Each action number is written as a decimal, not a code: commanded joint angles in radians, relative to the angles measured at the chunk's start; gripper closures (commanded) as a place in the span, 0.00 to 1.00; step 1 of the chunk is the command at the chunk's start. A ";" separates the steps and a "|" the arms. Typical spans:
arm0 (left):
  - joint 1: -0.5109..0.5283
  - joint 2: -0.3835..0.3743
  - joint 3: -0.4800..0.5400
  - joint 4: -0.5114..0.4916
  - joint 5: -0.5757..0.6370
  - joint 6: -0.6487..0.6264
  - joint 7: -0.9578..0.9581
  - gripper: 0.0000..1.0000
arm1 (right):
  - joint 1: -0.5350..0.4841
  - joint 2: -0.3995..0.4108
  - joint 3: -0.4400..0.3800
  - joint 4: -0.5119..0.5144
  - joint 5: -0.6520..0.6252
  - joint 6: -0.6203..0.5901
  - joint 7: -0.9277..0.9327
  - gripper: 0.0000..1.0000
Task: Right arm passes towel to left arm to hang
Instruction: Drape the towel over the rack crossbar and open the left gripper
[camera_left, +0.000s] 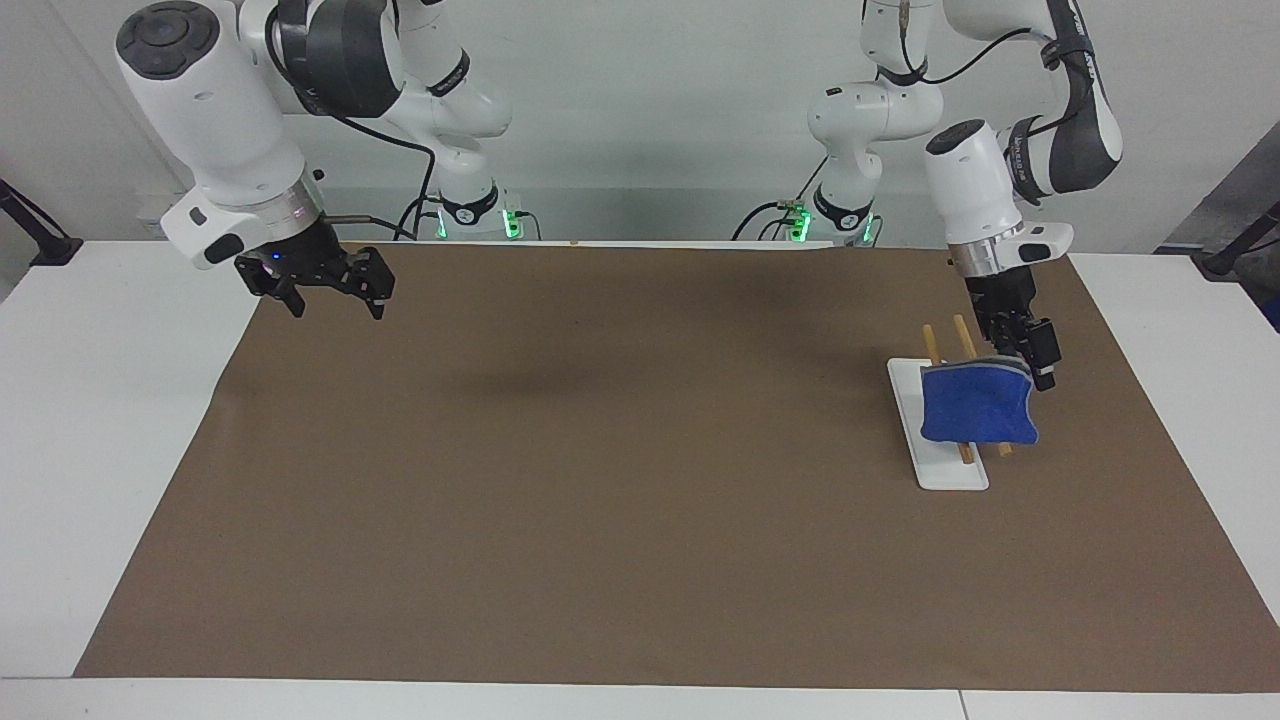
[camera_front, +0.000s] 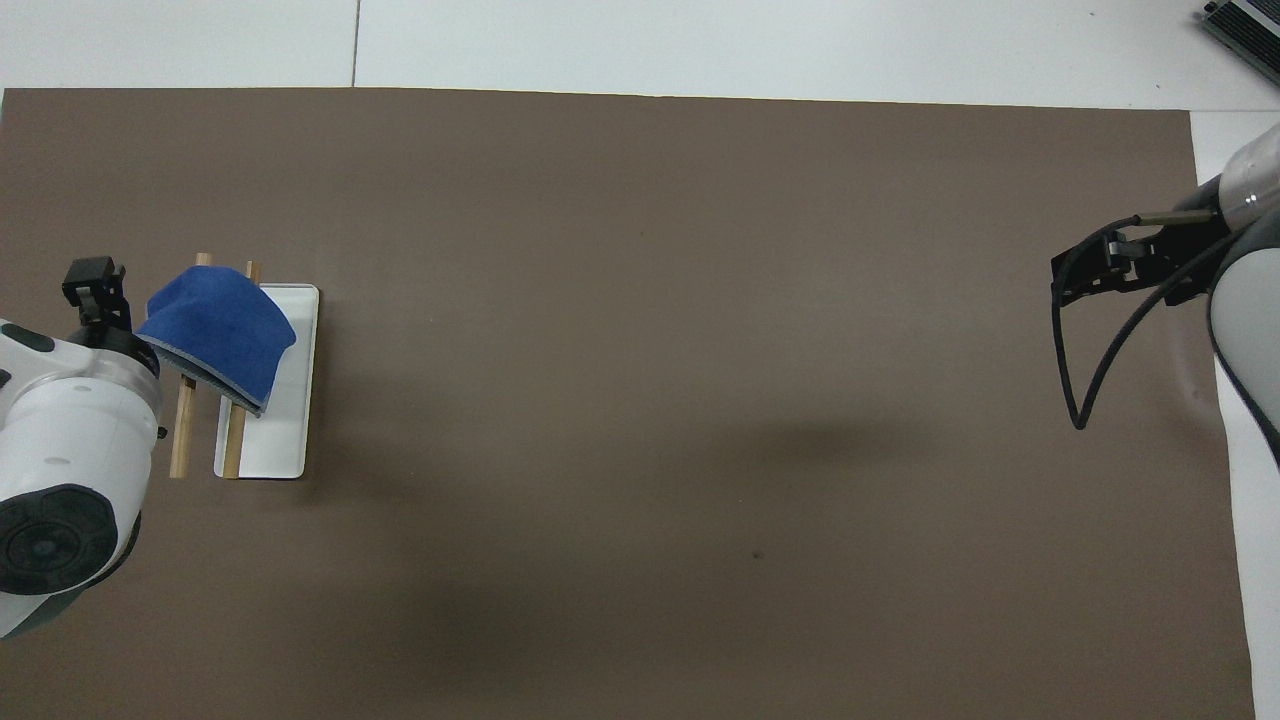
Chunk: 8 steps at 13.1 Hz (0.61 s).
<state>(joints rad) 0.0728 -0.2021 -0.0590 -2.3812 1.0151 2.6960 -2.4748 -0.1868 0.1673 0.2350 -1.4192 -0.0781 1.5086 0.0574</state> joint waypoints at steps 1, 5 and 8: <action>0.012 -0.028 -0.001 0.011 -0.023 -0.016 -0.004 0.00 | -0.008 -0.034 0.003 -0.046 0.024 0.027 0.010 0.00; 0.001 -0.048 -0.001 0.051 -0.119 -0.083 -0.001 0.00 | -0.011 -0.034 0.003 -0.046 0.024 0.027 0.006 0.00; -0.004 -0.046 -0.004 0.092 -0.182 -0.140 0.007 0.00 | -0.016 -0.034 0.003 -0.046 0.024 0.027 0.007 0.00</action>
<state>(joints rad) 0.0731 -0.2384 -0.0572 -2.3091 0.8688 2.6043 -2.4747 -0.1899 0.1635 0.2338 -1.4250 -0.0753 1.5115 0.0574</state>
